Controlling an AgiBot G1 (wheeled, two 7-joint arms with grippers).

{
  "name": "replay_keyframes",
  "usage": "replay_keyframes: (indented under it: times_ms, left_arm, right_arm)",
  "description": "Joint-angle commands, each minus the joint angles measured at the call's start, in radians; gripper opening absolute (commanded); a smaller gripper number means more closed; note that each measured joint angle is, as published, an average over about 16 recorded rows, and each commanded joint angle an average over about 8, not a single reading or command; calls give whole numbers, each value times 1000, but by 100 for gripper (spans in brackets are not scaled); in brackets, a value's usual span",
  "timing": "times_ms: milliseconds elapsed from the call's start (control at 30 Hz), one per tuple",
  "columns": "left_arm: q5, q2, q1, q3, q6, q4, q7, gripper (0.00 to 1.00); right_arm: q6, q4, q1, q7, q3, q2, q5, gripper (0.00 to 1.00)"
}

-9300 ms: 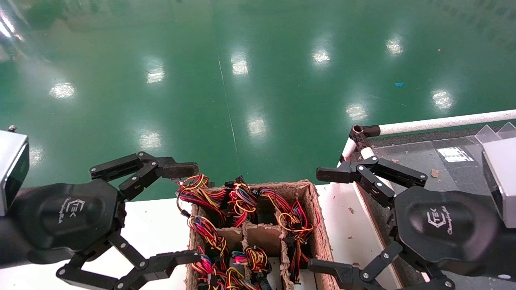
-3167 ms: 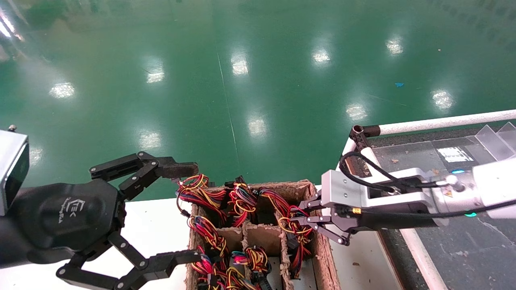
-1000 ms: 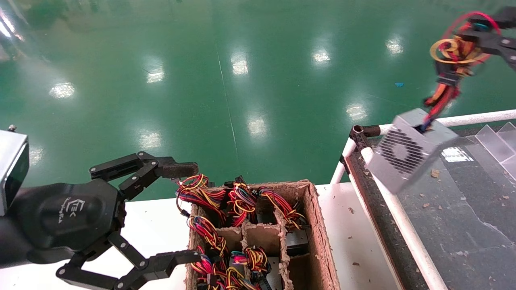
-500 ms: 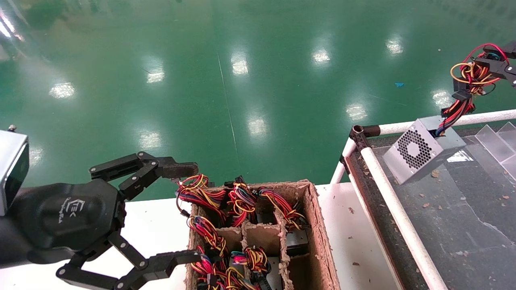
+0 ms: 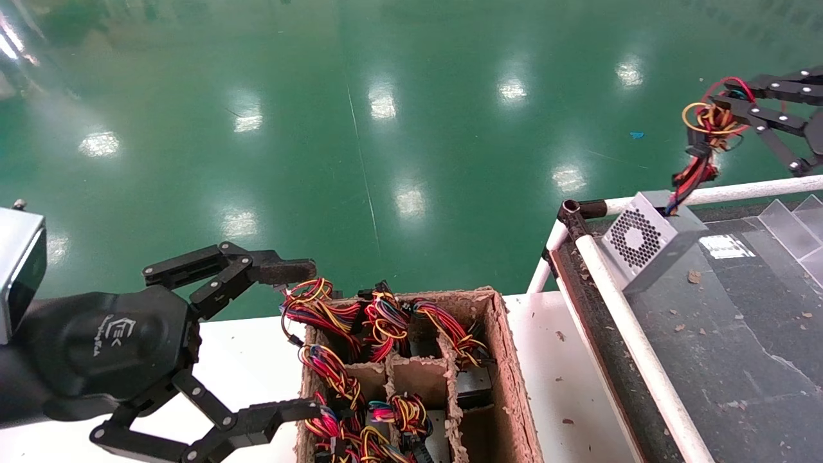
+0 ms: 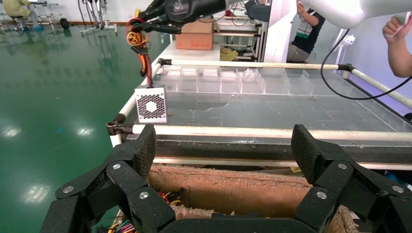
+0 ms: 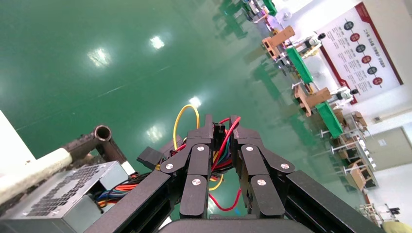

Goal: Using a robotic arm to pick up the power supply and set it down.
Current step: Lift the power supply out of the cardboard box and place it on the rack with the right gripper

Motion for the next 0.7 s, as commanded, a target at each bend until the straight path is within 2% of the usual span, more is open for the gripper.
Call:
replay_keyframes:
  times_ms: [33, 467, 700]
  left_arm:
    - [0, 0, 0, 0, 0, 0, 0, 100]
    - [0, 0, 0, 0, 0, 0, 0, 100]
    - [0, 0, 0, 0, 0, 0, 0, 100]
  right_arm:
    - [-8, -28, 35, -5, -16, -21, -18, 0]
    - [-51, -125, 134, -23, -69, -105, -63, 0]
    - [-61, -137, 138, -28, -69, -119, -51, 88]
